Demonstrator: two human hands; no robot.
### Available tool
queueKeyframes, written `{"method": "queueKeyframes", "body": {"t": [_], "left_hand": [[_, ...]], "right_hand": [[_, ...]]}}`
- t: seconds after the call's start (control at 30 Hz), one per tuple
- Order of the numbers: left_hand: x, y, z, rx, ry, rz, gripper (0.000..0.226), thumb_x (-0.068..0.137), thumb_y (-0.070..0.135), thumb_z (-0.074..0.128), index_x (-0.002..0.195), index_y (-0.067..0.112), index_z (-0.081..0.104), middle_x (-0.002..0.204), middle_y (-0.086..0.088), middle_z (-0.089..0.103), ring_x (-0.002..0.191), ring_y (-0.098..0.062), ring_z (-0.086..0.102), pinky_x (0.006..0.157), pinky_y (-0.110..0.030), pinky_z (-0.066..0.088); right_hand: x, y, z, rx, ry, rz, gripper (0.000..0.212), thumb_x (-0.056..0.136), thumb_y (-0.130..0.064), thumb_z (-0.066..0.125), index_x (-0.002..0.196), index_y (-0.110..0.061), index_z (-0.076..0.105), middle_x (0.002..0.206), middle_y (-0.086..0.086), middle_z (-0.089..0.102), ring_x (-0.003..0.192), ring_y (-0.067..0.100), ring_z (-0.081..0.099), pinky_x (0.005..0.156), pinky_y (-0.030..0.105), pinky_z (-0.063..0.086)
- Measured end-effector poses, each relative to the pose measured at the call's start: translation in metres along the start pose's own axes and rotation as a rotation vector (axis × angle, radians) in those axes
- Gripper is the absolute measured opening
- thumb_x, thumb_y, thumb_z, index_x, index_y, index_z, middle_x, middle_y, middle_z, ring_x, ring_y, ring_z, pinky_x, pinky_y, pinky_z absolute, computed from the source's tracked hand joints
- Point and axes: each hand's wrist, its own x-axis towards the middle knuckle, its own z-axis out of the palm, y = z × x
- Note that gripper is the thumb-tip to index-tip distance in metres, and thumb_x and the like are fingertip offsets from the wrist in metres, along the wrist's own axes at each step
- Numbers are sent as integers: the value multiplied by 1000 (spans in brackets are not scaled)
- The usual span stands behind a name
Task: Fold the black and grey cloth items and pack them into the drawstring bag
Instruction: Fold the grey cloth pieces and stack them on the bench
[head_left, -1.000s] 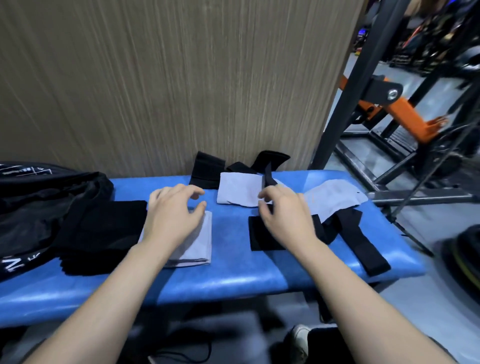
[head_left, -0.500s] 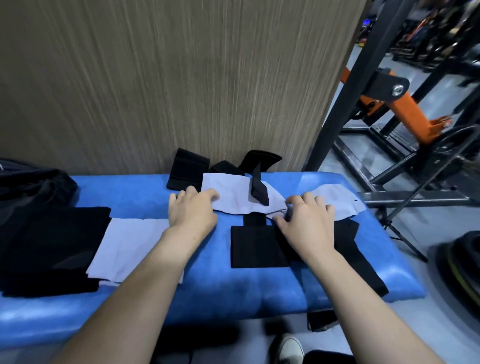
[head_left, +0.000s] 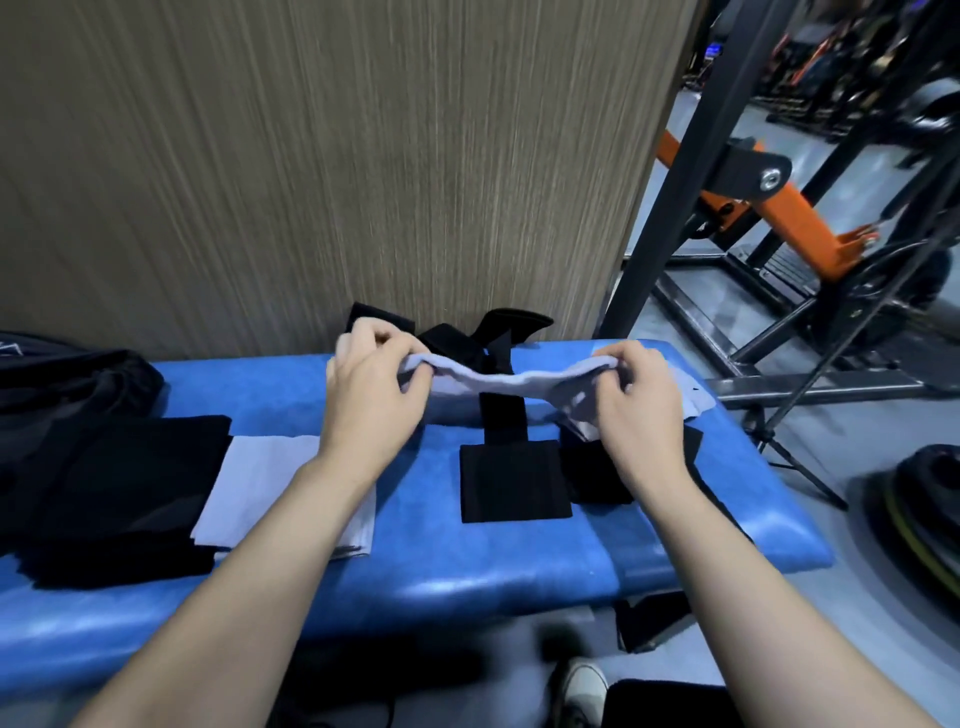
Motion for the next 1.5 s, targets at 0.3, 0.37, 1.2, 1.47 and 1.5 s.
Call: {"method": "queueKeyframes", "body": {"t": [0.3, 0.37, 1.2, 1.47, 1.5], "left_hand": [[-25, 13, -56, -500, -6, -227, 21, 97, 30, 58, 82, 16, 57, 66, -3, 40, 60, -9, 37, 54, -22, 30], [-31, 8, -57, -529, -49, -300, 21, 98, 33, 57, 83, 18, 57, 66, -6, 48, 61, -13, 45, 59, -29, 37], [-68, 7, -46, -756, -398, -555, 27, 93, 4, 53, 96, 23, 72, 101, 15, 66, 106, 2, 53, 102, -33, 46], [-71, 13, -39, -732, -421, -447, 28, 91, 6, 61, 102, 31, 69, 82, 19, 58, 71, -1, 46, 68, -16, 37], [-71, 16, -38, -733, -425, -438, 29, 90, 7, 62, 103, 32, 69, 84, 16, 59, 75, -1, 47, 72, -18, 37]], "right_hand": [[-19, -24, -33, 415, -63, 128, 19, 92, -15, 48, 97, -30, 60, 77, 5, 56, 66, 14, 48, 62, 30, 40], [-24, -19, -35, 416, -126, 177, 17, 92, -21, 52, 101, -33, 58, 75, 4, 47, 67, 16, 44, 63, 34, 37], [-35, 8, -59, 610, -277, 435, 27, 89, -11, 64, 105, -32, 65, 98, 11, 63, 74, 26, 58, 59, 35, 46], [-39, -4, -56, 528, -301, 289, 32, 88, -16, 64, 111, -38, 62, 89, 7, 58, 81, 24, 56, 68, 42, 42], [-41, -7, -55, 528, -311, 273, 32, 89, -16, 65, 112, -37, 61, 89, 6, 59, 82, 22, 58, 67, 41, 43]]}}
